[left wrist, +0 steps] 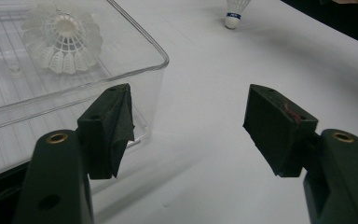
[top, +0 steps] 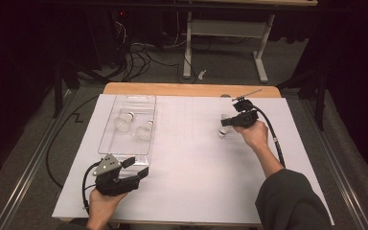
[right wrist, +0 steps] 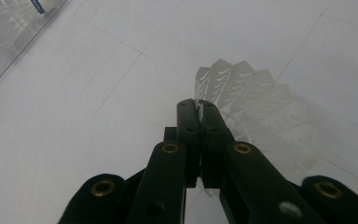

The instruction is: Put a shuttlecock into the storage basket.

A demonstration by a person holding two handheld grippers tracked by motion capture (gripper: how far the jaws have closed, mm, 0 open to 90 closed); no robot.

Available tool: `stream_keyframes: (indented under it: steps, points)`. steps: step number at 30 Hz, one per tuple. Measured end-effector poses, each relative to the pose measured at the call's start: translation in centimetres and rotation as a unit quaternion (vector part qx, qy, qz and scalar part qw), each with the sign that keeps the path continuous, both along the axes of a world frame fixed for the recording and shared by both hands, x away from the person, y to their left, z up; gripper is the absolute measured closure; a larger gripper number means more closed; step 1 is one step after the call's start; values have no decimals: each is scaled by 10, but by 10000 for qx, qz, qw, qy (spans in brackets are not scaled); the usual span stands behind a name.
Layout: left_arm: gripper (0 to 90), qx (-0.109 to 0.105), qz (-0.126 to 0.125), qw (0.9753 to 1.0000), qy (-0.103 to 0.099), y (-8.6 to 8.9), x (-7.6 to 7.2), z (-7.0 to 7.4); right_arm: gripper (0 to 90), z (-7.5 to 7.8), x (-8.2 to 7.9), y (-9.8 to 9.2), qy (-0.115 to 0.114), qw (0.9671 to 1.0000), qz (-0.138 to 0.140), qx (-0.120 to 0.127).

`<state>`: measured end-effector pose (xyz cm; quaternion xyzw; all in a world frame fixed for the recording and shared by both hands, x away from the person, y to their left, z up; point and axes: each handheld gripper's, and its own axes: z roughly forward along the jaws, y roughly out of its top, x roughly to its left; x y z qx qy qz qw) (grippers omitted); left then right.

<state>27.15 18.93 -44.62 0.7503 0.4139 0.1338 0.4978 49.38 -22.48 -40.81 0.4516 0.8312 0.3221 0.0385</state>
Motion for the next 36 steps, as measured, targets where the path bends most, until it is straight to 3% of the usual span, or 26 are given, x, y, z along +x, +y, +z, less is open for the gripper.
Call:
stream_keyframes:
  steps: [26,36]
  points:
    - [339,51,-10,10000,3,-3,1,1,900,10,-23,-1,-22,9980,392,491]
    - [339,84,-48,10000,11,-5,2,2,900,6,-33,4,18,9965,544,635]
